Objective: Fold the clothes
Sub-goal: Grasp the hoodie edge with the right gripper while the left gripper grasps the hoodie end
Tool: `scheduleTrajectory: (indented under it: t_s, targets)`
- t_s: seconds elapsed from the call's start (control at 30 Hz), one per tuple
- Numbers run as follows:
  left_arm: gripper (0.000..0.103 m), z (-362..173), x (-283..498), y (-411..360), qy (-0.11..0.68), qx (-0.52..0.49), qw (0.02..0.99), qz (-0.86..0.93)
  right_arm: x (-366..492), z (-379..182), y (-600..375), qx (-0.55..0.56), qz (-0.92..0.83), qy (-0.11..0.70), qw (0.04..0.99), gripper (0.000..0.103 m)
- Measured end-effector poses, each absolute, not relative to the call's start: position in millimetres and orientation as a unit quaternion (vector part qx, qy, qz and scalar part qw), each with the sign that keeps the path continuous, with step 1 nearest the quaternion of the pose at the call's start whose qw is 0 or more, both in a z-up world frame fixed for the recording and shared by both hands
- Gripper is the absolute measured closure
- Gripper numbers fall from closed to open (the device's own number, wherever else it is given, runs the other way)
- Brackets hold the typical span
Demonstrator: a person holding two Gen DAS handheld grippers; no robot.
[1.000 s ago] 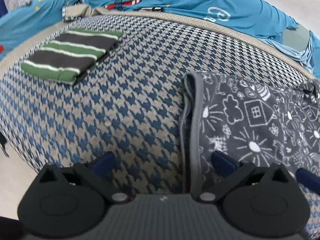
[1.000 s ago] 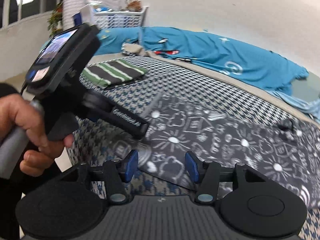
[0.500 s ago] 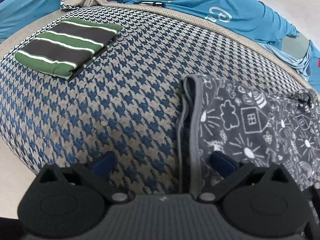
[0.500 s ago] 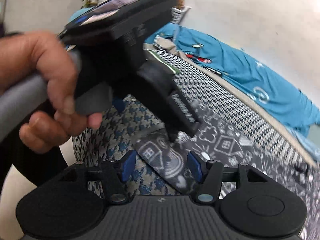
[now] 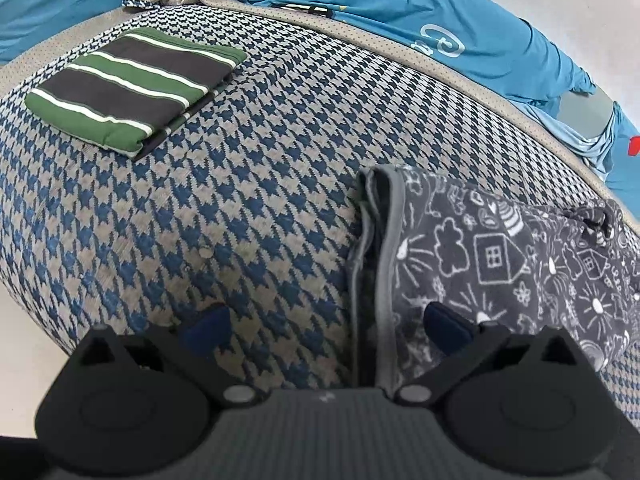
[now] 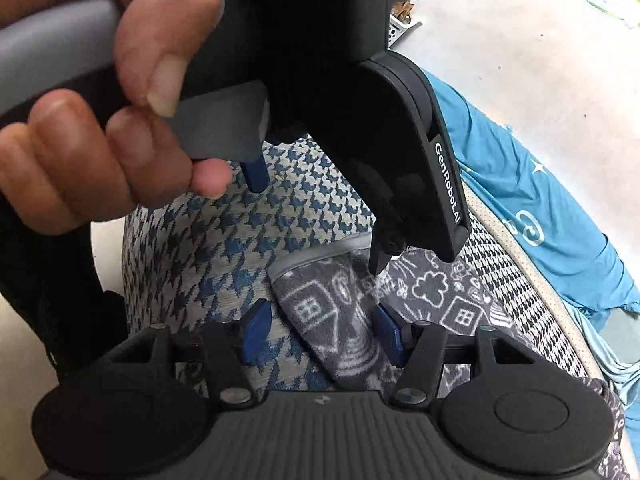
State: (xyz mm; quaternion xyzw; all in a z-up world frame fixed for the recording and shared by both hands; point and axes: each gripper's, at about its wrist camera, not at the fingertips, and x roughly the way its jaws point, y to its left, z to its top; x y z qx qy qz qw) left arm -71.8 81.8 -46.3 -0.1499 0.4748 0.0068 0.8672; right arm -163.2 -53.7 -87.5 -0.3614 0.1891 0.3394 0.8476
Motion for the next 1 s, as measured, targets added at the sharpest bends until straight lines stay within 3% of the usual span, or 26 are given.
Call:
scheduleTrajectory:
  t_s: [0.07,0.2,0.3,0.57,0.93,0.97,1.0]
  targets:
    - [0.000,-46.4,-71.4,83.1,0.475,-0.160,0.865,-0.001,-160.6,-88.3,-54.0,-0.356,0.337,0.187,0.851,0.048]
    - [0.000,-47.1,-69.1,85.8,0.478,-0.190,0.857,-0.026,-161.7,-90.9,-57.3,-0.353,0.335,0.176,0.856,0.072]
    - [0.000,-47.2,-64.1,89.5,0.480,-0.217,0.849,-0.040,-165.4,-88.1,-60.0,-0.345,0.333,0.168,0.862,0.081]
    - [0.000,-46.6,-44.4,102.8,0.484,-0.299,0.817,-0.089,-157.4,-58.3,-84.7,-0.248,0.324,0.184,0.894,0.085]
    - [0.000,-55.6,-17.3,82.5,0.507,-0.309,0.795,-0.125,-154.4,-37.6,-107.8,-0.184,0.322,0.199,0.907,0.086]
    - [0.003,-57.0,-15.5,79.7,0.509,-0.310,0.793,-0.129,-154.3,-36.8,-109.2,-0.182,0.322,0.199,0.907,0.086]
    - [0.013,-59.1,-13.9,76.6,0.511,-0.313,0.789,-0.133,-154.2,-36.0,-110.5,-0.179,0.322,0.200,0.908,0.086]
